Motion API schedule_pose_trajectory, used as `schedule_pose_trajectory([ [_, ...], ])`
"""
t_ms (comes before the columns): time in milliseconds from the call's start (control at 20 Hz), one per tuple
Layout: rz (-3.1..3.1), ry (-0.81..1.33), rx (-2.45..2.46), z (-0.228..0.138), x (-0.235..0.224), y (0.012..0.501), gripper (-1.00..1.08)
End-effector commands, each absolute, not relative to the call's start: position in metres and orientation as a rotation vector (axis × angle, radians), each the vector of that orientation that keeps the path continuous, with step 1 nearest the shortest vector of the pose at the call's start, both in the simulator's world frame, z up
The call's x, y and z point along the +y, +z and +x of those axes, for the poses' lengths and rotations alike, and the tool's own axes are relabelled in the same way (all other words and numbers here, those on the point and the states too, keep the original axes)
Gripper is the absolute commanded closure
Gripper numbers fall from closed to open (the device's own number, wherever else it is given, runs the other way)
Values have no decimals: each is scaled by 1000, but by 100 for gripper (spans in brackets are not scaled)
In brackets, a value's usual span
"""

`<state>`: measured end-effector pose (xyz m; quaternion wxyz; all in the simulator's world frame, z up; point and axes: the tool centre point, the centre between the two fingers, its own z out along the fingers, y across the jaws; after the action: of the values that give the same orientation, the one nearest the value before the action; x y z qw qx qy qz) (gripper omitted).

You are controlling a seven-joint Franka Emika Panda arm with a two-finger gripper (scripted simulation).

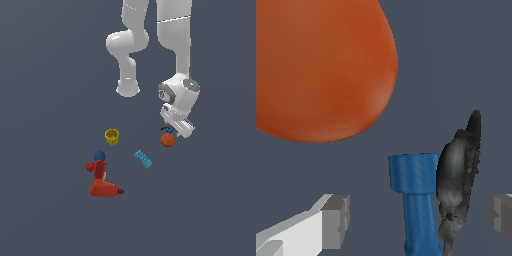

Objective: Pick up a designated object from a clutter of objects.

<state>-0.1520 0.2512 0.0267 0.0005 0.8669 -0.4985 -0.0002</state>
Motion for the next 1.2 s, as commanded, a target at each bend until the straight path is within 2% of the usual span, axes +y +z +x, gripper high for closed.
schedule_pose_trajectory([
  [0, 2723, 0, -1566, -152, 251, 25, 108],
  [700, 2722, -1, -1566, -151, 249, 28, 108],
  [1150, 2722, -1, -1566, -145, 227, 59, 108],
])
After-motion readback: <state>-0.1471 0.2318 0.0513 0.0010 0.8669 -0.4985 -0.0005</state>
